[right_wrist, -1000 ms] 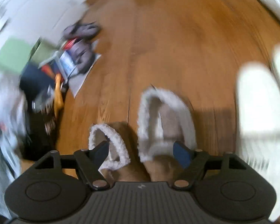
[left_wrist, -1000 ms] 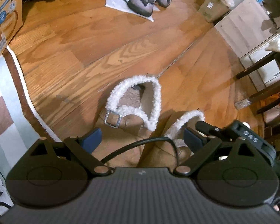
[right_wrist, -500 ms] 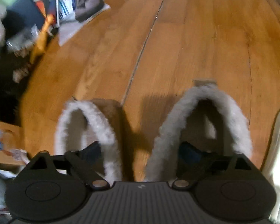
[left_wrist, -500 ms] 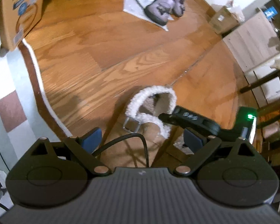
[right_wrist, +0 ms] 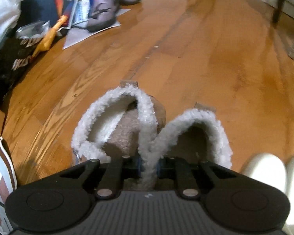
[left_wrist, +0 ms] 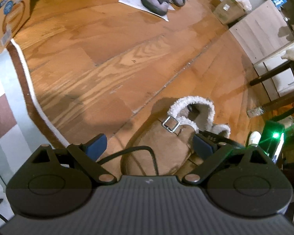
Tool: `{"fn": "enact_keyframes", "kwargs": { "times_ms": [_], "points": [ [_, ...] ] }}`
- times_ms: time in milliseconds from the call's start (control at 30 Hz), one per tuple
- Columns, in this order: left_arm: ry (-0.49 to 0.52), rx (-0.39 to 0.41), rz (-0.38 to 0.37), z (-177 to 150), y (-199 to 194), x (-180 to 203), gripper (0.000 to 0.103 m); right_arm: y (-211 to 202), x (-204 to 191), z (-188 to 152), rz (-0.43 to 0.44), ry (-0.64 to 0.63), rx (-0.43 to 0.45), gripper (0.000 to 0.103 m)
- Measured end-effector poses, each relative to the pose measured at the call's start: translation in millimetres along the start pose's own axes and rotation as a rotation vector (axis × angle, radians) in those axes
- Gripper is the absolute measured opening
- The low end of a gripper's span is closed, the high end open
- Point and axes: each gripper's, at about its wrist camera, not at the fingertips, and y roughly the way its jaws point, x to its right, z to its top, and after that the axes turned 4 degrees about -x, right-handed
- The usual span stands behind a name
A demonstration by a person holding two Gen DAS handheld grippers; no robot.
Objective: Organize scattered shoes
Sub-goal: 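Push the two tan slippers together with the right gripper, then move the left tool to the white lace-up sneaker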
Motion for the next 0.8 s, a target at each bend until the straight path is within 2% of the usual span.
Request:
{"fn": "enact_keyframes", "kwargs": {
  "times_ms": [33,67,167,367,500,567,633,700,800],
  "points": [
    [0.009,-0.005,0.006,0,2,3,0.095,-9,6,6,0.024,0.024,-0.017,0.039],
    [0.02,-0.008,0.013,-1,3,7,0.095,-19,12,11,0.048,0.047,-0.034,0.062],
    [0.056,-0.011,0.027,-3,4,21,0.095,-47,30,28,0.121,0.118,-0.086,0.082],
    [0.15,-0.021,-0.003,-14,-1,61,0.095,-103,66,60,0.265,0.264,-0.194,0.088],
    [0.236,-0.025,-0.004,-25,-4,97,0.095,-104,118,32,0.316,0.598,-0.524,0.086],
    [0.294,-0.021,0.016,-33,-6,120,0.095,-131,131,17,0.027,0.469,-0.513,0.086],
    [0.352,-0.018,0.037,-41,-7,143,0.095,-159,138,9,-0.182,0.355,-0.451,0.093],
    [0.41,-0.015,0.058,-49,-9,166,0.095,-187,158,0,-0.201,0.299,-0.449,0.095],
    [0.507,-0.019,0.072,-67,-10,203,0.095,-218,197,-12,-0.18,0.331,-0.458,0.095]
  ]
}}
